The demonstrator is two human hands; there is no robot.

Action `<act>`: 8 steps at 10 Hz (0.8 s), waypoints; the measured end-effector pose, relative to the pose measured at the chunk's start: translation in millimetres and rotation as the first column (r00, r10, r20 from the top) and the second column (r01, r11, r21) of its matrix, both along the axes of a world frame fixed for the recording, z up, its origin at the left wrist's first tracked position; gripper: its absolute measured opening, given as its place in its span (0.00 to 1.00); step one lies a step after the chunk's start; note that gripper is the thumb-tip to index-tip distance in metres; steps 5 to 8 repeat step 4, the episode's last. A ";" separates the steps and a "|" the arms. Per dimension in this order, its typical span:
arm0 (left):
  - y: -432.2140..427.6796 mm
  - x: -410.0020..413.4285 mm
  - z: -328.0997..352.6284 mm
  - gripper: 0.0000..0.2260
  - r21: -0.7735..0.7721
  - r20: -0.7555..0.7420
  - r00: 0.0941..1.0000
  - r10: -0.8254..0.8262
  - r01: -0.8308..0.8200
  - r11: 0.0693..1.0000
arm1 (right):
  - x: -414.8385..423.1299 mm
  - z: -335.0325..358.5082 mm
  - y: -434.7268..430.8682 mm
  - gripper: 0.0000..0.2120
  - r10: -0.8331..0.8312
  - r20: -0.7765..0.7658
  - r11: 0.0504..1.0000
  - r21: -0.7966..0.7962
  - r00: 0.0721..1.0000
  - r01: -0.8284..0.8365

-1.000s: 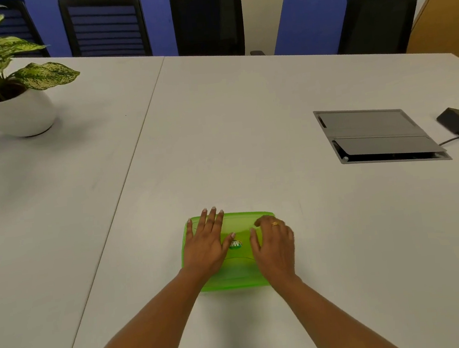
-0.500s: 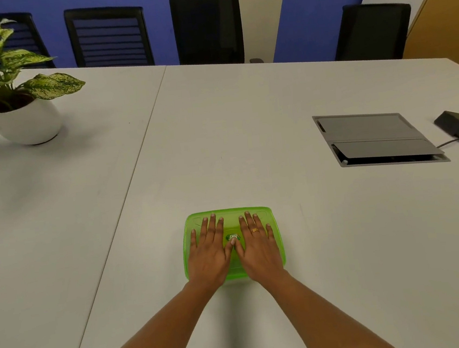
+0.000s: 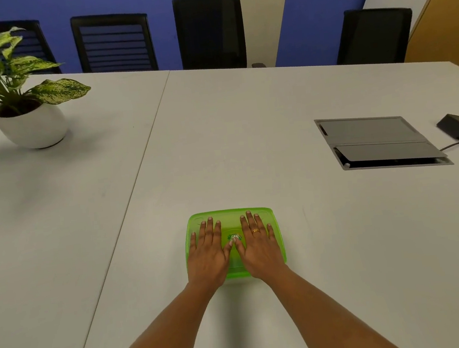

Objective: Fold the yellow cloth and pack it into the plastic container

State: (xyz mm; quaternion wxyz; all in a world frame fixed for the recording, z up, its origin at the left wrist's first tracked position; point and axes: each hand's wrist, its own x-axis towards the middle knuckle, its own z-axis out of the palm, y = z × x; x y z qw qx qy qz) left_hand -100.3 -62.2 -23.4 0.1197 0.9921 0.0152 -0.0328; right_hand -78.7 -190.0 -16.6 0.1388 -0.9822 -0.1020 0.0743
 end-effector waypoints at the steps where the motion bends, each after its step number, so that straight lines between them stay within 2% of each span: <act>1: -0.5 1.6 3.2 0.28 0.018 -0.013 1.000 -0.006 0.007 1.000 | 0.5 1.4 -0.9 0.28 0.012 -0.012 1.000 -0.005 1.000 -0.012; 2: -0.2 -1.9 12.4 0.47 0.016 -0.016 1.000 -0.027 0.027 0.999 | 0.0 3.8 -1.3 0.29 0.004 -0.014 1.000 0.000 1.000 -0.004; 3: 1.2 1.4 17.3 0.39 0.003 0.035 0.998 -0.054 0.054 0.999 | 0.9 9.3 -1.7 0.29 -0.028 0.010 0.997 0.069 1.000 0.027; 4: 3.7 17.1 41.1 0.29 0.074 0.124 0.985 -0.120 0.112 0.991 | 12.3 28.5 -2.8 0.30 -0.050 0.133 0.993 0.111 0.990 0.035; 8: 3.7 17.1 41.1 0.29 0.074 0.124 0.985 -0.120 0.112 0.991 | 12.3 28.5 -2.8 0.30 -0.050 0.133 0.993 0.111 0.990 0.035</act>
